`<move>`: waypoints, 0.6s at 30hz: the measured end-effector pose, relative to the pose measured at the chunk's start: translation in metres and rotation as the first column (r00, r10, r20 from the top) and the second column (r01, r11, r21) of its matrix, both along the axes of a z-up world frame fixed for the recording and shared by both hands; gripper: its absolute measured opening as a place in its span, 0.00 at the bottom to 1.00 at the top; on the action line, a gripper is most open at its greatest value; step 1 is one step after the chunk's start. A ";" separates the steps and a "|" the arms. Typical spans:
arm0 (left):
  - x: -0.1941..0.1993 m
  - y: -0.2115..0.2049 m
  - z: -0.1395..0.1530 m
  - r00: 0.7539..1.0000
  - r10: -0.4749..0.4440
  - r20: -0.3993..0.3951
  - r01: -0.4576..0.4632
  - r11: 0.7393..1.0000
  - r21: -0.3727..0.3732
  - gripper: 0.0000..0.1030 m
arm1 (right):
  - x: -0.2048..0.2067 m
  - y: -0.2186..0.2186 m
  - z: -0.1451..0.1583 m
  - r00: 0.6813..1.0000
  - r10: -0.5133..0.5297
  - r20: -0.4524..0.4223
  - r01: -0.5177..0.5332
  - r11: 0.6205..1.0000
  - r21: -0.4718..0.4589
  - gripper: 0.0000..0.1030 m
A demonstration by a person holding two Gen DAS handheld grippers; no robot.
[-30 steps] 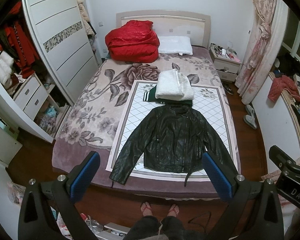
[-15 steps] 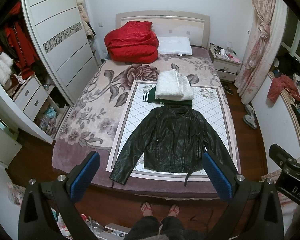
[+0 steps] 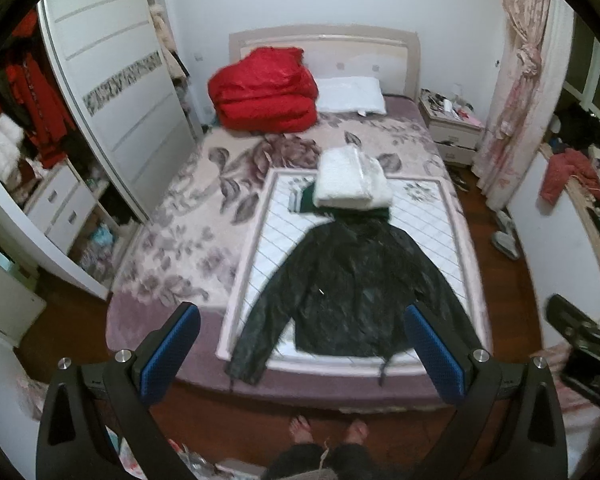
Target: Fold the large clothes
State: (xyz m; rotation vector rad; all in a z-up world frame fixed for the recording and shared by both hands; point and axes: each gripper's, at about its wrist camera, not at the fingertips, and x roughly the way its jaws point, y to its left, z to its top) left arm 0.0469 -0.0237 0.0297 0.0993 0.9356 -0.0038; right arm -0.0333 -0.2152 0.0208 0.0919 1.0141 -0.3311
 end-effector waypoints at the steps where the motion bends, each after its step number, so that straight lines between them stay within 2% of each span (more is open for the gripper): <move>1: 0.012 -0.002 -0.005 1.000 0.002 0.024 -0.002 1.000 0.019 1.00 | 0.010 -0.001 -0.015 1.000 -0.011 0.007 0.011 1.000 0.026 1.00; 4: 0.046 -0.005 -0.035 0.998 -0.011 0.055 0.007 0.998 0.064 1.00 | 0.031 -0.022 -0.060 0.996 -0.086 -0.035 0.089 0.988 0.125 1.00; 6: 0.060 -0.003 -0.063 0.998 -0.023 0.051 0.019 0.997 0.077 1.00 | 0.040 -0.041 -0.105 0.983 -0.162 -0.080 0.176 0.963 0.204 0.99; 7: 0.071 -0.006 -0.080 0.999 -0.031 0.038 0.028 0.996 0.087 1.00 | 0.041 -0.050 -0.127 0.975 -0.199 -0.097 0.217 0.950 0.227 0.93; 8: 0.082 -0.009 -0.098 0.999 -0.041 0.023 0.039 0.995 0.090 1.00 | 0.044 -0.064 -0.153 0.963 -0.241 -0.118 0.263 0.932 0.250 0.80; 10: 0.093 -0.009 -0.135 0.999 -0.051 -0.001 0.051 0.993 0.106 1.00 | 0.046 -0.088 -0.206 0.938 -0.304 -0.165 0.340 0.896 0.287 0.65; 11: 0.097 -0.010 -0.155 0.998 -0.058 -0.014 0.059 0.991 0.119 1.00 | 0.043 -0.099 -0.229 0.927 -0.329 -0.182 0.371 0.878 0.302 0.65; 14: 0.117 -0.025 -0.211 0.995 -0.072 -0.071 0.082 0.985 0.151 1.00 | 0.037 -0.139 -0.316 0.881 -0.408 -0.238 0.471 0.800 0.371 0.66; 17: 0.133 -0.038 -0.271 0.986 -0.071 -0.151 0.095 0.982 0.161 1.00 | 0.031 -0.185 -0.414 0.816 -0.490 -0.307 0.579 0.687 0.439 0.69; 18: 0.141 -0.045 -0.293 0.982 -0.064 -0.180 0.096 0.980 0.175 1.00 | 0.028 -0.201 -0.447 0.788 -0.519 -0.331 0.615 0.639 0.463 0.69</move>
